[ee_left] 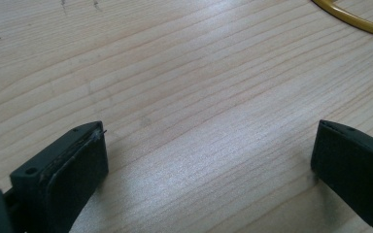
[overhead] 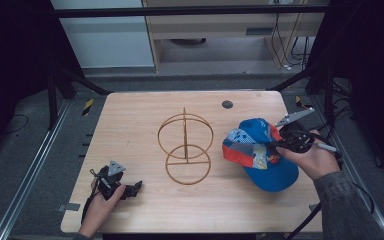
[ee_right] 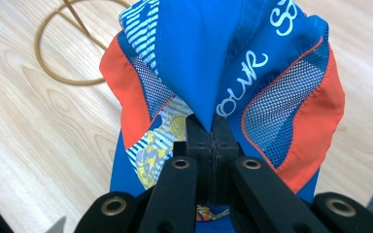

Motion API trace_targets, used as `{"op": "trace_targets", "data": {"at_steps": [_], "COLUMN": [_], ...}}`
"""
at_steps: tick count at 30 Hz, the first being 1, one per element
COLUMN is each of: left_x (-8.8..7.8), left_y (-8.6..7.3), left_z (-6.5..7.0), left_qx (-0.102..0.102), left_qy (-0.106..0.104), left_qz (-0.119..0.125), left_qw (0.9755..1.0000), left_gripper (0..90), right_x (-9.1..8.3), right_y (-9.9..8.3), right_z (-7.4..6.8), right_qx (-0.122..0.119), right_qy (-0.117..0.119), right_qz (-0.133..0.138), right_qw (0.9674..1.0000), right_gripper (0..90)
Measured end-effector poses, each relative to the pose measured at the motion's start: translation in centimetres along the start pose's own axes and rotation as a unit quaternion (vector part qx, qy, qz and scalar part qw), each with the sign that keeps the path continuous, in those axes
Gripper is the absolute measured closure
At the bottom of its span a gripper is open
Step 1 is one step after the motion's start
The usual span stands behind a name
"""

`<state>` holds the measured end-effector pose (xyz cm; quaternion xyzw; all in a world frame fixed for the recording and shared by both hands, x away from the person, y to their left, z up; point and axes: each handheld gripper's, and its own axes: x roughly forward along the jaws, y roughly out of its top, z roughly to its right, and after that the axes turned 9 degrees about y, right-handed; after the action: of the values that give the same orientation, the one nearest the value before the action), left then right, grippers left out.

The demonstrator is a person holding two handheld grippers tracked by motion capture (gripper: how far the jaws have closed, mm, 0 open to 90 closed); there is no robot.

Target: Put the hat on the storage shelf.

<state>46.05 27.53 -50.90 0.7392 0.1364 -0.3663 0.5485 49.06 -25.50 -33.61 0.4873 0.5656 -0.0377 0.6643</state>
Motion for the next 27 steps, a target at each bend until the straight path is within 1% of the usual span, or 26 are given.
{"op": "trace_targets", "data": {"at_steps": [3,4,5,6,8,9,11,12,13,14,15,20,23,27], "left_x": [0.0,0.0,0.0,0.0,0.0,0.0,0.0,0.0,0.0,0.0,0.0,0.0,0.0,0.0], "left_y": [0.0,0.0,0.0,0.0,0.0,0.0,0.0,0.0,0.0,0.0,0.0,0.0,0.0,0.0], "left_z": [0.0,0.0,0.0,0.0,0.0,0.0,0.0,0.0,0.0,0.0,0.0,0.0,0.0,0.0], "left_qx": [-0.001,-0.001,-0.001,0.000,-0.001,-0.001,-0.001,-0.001,-0.001,-0.001,-0.001,-0.001,-0.001,-0.001], "left_qy": [0.000,0.000,0.000,0.000,0.000,0.000,0.000,0.000,0.000,0.000,0.000,0.000,0.000,0.000], "left_qz": [0.001,0.001,0.001,0.000,0.001,0.001,0.001,0.001,0.001,0.001,0.001,0.001,0.001,0.000], "left_qw": [1.0000,1.0000,1.0000,1.0000,1.0000,1.0000,1.0000,1.0000,1.0000,1.0000,1.0000,1.0000,1.0000,1.0000], "left_gripper": [0.0,0.0,0.0,0.0,0.0,0.0,0.0,0.0,0.0,0.0,0.0,0.0,0.0,0.0], "right_x": [-1.1,-1.9,-1.9,-2.7,-3.0,-3.7,-4.4,-5.2,-5.2,-5.9,-5.9,-7.4,-7.9,-8.5], "right_y": [0.7,1.2,1.2,1.6,1.8,2.2,2.7,3.2,3.2,3.8,3.8,5.3,6.1,7.1], "right_z": [-0.3,-0.5,-0.5,-0.7,-0.9,-1.2,-1.5,-1.9,-1.9,-2.3,-2.3,-3.1,-3.4,-3.9], "right_qx": [-0.006,-0.009,-0.009,-0.014,-0.012,-0.017,-0.026,-0.034,-0.034,-0.040,-0.040,-0.052,-0.058,-0.065], "right_qy": [0.000,-0.002,-0.002,-0.002,-0.002,-0.003,-0.005,-0.005,-0.005,-0.007,-0.007,-0.004,-0.004,-0.002], "right_qz": [0.010,0.019,0.019,0.030,0.034,0.043,0.053,0.059,0.059,0.067,0.067,0.089,0.092,0.104], "right_qw": [0.9999,0.9998,0.9998,0.9995,0.9993,0.9989,0.9983,0.9977,0.9977,0.9969,0.9969,0.9947,0.9941,0.9925], "right_gripper": [90.0,90.0,90.0,90.0,90.0,90.0,90.0,90.0,90.0,90.0,90.0,90.0,90.0,90.0]}}
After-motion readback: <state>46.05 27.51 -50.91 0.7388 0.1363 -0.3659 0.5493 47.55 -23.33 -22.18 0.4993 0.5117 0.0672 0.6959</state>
